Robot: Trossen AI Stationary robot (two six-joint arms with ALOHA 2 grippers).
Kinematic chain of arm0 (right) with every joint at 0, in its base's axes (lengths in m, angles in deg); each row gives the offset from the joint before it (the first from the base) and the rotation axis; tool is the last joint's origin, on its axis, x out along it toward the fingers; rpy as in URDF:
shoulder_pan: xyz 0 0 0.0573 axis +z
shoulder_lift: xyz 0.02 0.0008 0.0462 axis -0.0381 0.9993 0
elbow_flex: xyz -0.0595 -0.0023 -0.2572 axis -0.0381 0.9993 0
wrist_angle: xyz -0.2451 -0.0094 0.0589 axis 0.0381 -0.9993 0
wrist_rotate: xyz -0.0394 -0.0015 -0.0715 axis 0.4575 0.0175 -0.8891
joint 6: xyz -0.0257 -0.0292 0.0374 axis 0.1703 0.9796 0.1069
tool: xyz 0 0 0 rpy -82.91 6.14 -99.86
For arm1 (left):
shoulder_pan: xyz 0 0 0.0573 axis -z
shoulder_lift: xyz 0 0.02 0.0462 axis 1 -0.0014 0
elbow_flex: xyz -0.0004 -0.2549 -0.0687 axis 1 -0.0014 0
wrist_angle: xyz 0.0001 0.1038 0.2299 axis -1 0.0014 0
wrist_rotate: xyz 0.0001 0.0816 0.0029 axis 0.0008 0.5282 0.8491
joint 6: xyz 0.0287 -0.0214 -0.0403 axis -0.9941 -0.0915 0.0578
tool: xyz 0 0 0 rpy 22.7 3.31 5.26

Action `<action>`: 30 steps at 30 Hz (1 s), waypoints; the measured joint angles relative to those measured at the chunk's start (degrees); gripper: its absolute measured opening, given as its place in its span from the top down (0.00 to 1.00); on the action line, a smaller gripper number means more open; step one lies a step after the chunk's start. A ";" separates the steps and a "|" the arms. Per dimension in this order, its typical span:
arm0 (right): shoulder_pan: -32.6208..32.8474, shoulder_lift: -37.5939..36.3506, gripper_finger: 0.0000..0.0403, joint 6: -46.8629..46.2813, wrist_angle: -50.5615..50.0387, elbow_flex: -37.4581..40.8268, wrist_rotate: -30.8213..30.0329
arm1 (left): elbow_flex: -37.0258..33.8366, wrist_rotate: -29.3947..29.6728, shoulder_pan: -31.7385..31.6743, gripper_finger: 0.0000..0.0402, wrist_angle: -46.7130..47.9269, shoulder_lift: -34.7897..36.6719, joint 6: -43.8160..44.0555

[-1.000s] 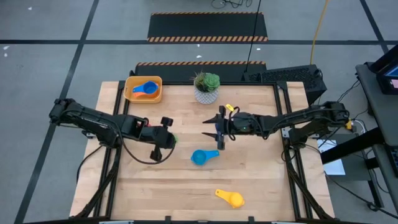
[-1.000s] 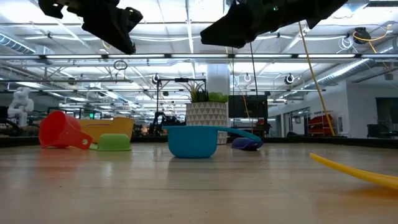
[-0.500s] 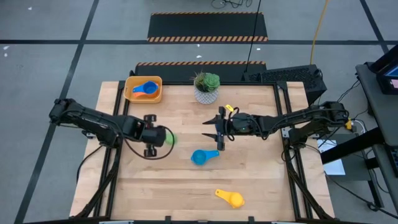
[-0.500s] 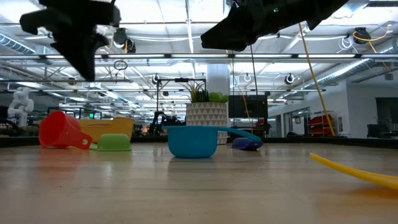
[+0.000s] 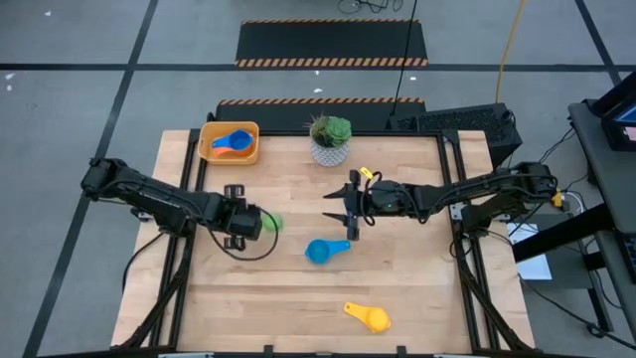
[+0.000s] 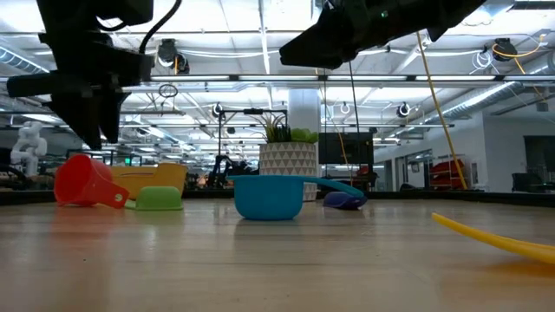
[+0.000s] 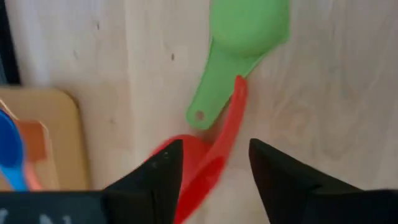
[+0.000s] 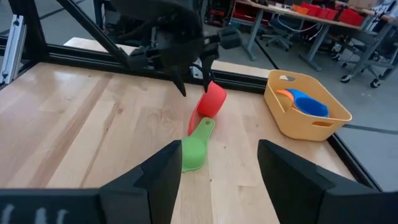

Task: Nest measuring cups in basket
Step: Stack the dark orange measuring cup on top of the dark blue measuring cup in the yellow bin

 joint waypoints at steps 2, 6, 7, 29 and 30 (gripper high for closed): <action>0.00 -0.01 0.50 0.54 0.53 0.00 -0.02 | -0.01 1.83 -0.40 0.50 0.07 0.06 -4.52; 0.00 -0.02 0.50 0.82 0.45 0.00 -0.02 | -0.02 2.20 -2.45 0.49 3.52 -1.28 -7.30; 0.00 -0.02 0.50 0.83 0.47 0.00 -0.02 | 0.00 2.21 -2.78 0.49 5.30 -1.57 -6.91; 0.02 -0.02 0.50 1.65 0.02 0.00 1.92 | -3.53 6.88 -11.30 0.59 3.31 -10.69 -13.71; 0.00 -0.02 0.50 1.65 0.04 0.00 1.92 | -3.53 6.85 -11.69 0.62 2.28 -10.76 -14.98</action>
